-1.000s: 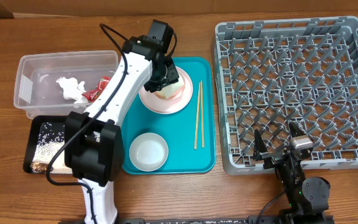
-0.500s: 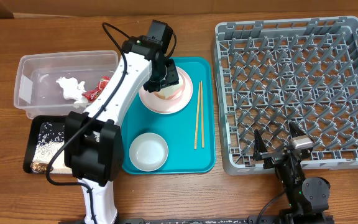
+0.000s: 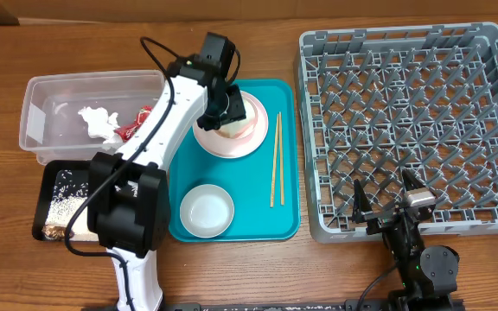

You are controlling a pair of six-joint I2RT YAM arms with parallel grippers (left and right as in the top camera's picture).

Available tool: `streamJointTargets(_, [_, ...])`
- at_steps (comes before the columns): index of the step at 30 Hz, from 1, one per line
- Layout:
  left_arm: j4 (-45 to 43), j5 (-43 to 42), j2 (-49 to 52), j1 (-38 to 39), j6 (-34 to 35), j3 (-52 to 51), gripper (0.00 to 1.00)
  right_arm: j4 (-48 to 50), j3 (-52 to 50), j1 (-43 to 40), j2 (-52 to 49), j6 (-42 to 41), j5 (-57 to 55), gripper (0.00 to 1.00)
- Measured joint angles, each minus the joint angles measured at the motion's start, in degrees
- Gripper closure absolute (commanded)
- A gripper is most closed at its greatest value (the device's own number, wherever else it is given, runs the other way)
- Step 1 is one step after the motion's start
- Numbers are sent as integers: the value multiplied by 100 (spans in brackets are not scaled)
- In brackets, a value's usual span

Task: Sort waste into correct bins and load items into the dishwasher
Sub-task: 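Lower the left gripper and grasp the white cup's rim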

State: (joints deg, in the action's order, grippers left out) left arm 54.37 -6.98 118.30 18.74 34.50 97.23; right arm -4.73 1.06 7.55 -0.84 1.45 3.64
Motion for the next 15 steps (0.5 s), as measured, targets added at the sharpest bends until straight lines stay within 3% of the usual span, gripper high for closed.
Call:
streamJointTargets(10, [-671, -505, 2, -9, -20, -302, 52, 0, 0, 0, 0, 2, 0, 0])
streamJointTargets(15, [-916, -833, 2, -9, -61, -302, 59, 0, 0, 0, 0, 4, -2, 0])
